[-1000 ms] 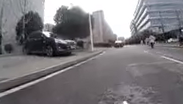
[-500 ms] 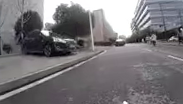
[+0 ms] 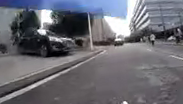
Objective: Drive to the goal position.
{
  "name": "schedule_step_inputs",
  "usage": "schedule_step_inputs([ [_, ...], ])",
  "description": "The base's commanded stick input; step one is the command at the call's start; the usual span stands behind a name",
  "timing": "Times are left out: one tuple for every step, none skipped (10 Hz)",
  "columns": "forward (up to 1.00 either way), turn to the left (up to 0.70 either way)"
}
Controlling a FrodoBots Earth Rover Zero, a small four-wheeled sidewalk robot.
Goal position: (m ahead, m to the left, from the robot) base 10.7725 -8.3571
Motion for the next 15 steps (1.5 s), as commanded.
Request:
schedule_step_inputs([
  [0.70,0.00],
  [0.70,-0.03],
  [0.70,-0.08],
  [0.70,-0.14],
  [0.70,-0.14],
  [0.70,-0.14],
  [0.70,-0.14],
  [0.70,-0.14],
  [0.70,-0.14],
  [0.70,-0.14],
  [0.70,-0.14],
  [0.70,-0.14],
  [0.70,-0.14],
  [0.70,-0.14],
  [0.70,-0.14],
])
